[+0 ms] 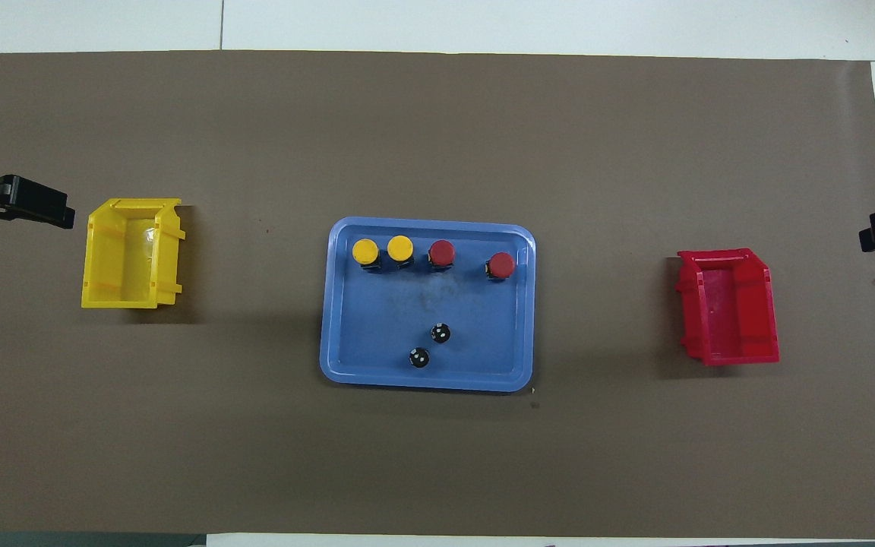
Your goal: Sort red and yellow buttons by color
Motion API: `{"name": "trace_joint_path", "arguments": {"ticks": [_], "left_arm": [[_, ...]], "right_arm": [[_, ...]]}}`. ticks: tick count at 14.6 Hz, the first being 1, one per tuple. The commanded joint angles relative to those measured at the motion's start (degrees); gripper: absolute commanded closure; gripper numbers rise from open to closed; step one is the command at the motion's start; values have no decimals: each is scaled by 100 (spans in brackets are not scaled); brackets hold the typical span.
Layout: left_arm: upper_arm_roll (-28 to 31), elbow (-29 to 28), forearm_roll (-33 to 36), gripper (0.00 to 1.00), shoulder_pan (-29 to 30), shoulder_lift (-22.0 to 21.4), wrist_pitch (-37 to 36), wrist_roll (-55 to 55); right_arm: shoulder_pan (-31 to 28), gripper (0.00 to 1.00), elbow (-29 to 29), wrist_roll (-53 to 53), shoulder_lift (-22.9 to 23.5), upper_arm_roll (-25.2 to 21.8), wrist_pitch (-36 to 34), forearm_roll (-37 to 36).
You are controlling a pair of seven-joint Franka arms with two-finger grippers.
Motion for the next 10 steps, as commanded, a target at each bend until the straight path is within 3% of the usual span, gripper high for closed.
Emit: {"name": "trace_joint_path", "arguments": {"ticks": [1, 2, 4, 8, 10], "left_arm": [[-19, -145, 113, 0, 17, -145, -17, 86], [-18, -154, 113, 0, 17, -145, -26, 77], [-18, -154, 113, 0, 26, -145, -26, 77], [-19, -145, 113, 0, 17, -145, -26, 77], [-18, -154, 113, 0, 26, -145, -17, 77]], "right_arm": [[229, 0, 790, 566, 714, 229, -89, 97], [421, 0, 1082, 961, 1031, 369, -98, 116], [1079, 0, 1129, 2066, 1366, 494, 364, 151], [1995, 0, 707, 3151, 1745, 494, 1709, 169], [2294, 0, 43, 3320, 1737, 494, 2438, 134]]}}
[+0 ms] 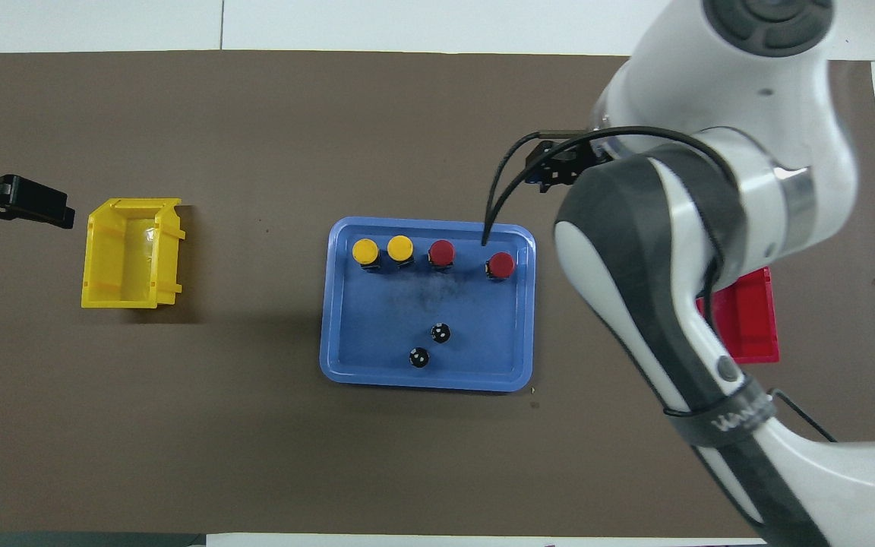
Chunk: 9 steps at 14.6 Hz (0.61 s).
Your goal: Sort red and yellow buttons by color
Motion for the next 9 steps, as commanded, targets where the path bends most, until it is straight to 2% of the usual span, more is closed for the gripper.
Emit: {"name": "trace_joint_path", "arguments": {"ticks": [1, 3, 6, 9], "left_arm": [[-19, -154, 113, 0, 26, -145, -16, 76], [-19, -154, 113, 0, 26, -145, -16, 85], [-19, -145, 113, 0, 26, -145, -16, 76], [-19, -154, 113, 0, 17, -145, -16, 85]], "right_arm": [[208, 0, -1075, 135, -182, -23, 1071, 3], [245, 0, -1754, 153, -323, -14, 1619, -6], [552, 0, -2081, 390, -297, -14, 1866, -14], [561, 0, -2502, 399, -393, -14, 2191, -14]]}}
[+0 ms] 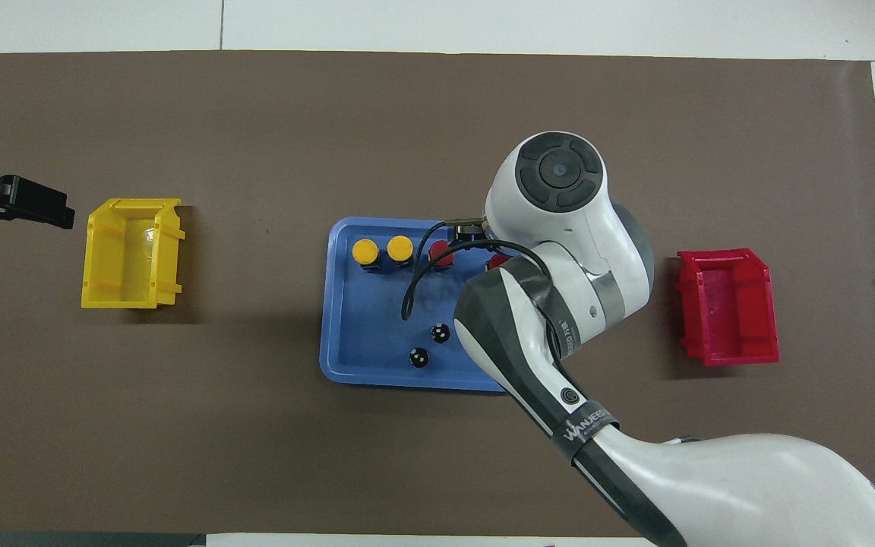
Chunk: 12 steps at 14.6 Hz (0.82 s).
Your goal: Sort red and yellow buttons by color
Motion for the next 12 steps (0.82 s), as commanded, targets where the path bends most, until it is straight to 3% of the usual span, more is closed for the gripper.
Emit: {"name": "trace_joint_path", "arguments": {"ticks": [1, 3, 9, 12], "left_arm": [[-27, -145, 113, 0, 26, -145, -16, 85], [-27, -145, 113, 0, 17, -145, -16, 85], [-19, -154, 113, 0, 26, -136, 45, -160], [-53, -162, 113, 0, -96, -110, 476, -495]], "right_arm": [[-10, 0, -668, 72, -355, -13, 430, -12], [-18, 0, -897, 2, -416, -21, 729, -38], [43, 20, -1030, 10, -329, -21, 906, -65], [43, 28, -1091, 10, -250, -13, 1029, -205]]}}
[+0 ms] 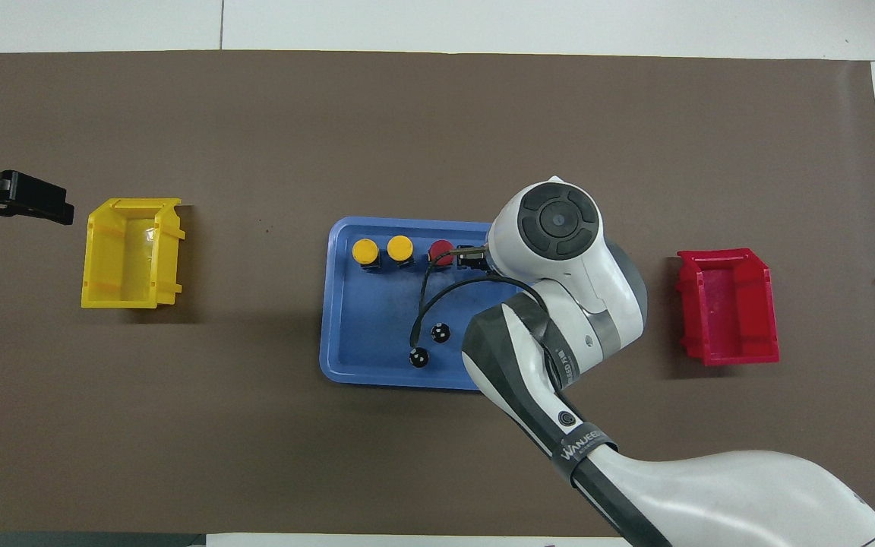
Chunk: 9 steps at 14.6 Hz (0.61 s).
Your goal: Sort red and yellow buttons by color
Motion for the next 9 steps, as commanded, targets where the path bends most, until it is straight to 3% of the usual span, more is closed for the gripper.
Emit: {"name": "trace_joint_path", "arguments": {"ticks": [1, 5, 9], "left_arm": [[-49, -161, 105, 0, -168, -92, 325, -226], [-58, -188, 78, 0, -660, 110, 693, -892], [-58, -161, 61, 1, -1441, 680, 1255, -2033]], "right_arm": [[-8, 31, -178, -1, -21, 12, 193, -135], [-8, 49, -231, 7, -12, 12, 386, -136], [-8, 79, -144, 16, 6, 12, 299, -127]]}}
